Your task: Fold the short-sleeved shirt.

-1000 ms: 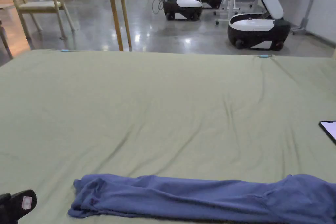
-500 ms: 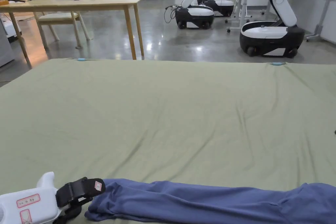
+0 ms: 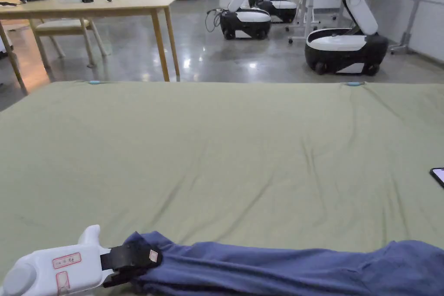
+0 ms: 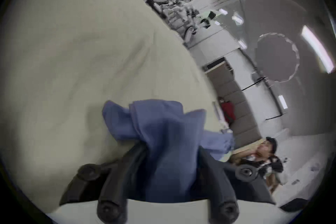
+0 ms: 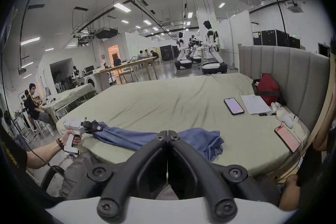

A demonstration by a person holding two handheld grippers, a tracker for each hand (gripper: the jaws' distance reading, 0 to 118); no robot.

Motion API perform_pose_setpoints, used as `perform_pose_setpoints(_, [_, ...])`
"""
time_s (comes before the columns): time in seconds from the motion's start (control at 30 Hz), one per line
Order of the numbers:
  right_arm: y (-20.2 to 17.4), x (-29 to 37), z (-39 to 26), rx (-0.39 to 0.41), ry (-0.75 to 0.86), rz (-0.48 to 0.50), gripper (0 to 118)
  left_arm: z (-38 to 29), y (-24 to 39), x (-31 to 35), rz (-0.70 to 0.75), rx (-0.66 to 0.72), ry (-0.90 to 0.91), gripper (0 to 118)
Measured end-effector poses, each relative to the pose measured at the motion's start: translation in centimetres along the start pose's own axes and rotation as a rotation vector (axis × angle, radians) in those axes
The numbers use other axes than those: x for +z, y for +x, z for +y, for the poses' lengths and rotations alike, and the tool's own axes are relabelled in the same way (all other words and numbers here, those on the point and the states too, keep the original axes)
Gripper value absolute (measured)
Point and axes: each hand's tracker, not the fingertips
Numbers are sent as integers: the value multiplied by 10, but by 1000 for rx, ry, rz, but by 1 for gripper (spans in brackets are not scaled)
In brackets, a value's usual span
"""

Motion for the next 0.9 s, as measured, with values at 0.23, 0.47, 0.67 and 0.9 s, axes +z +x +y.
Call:
perform_pose_setpoints(0.23, [2, -1, 1, -4, -7, -17, 0, 6, 4, 22, -54, 1, 26, 16])
perform_pose_setpoints(0.47, [2, -4, 5, 3, 4, 3, 0, 17, -21, 124, 218, 29, 247, 16])
perform_pose_setpoints(0.67, [-3, -14, 10, 10, 3, 25, 0, 12, 13, 149, 162, -15, 278, 17])
perform_pose_setpoints(0.9, [-20, -10, 10, 28, 0, 31, 0, 2, 107, 83, -38, -69, 194, 17])
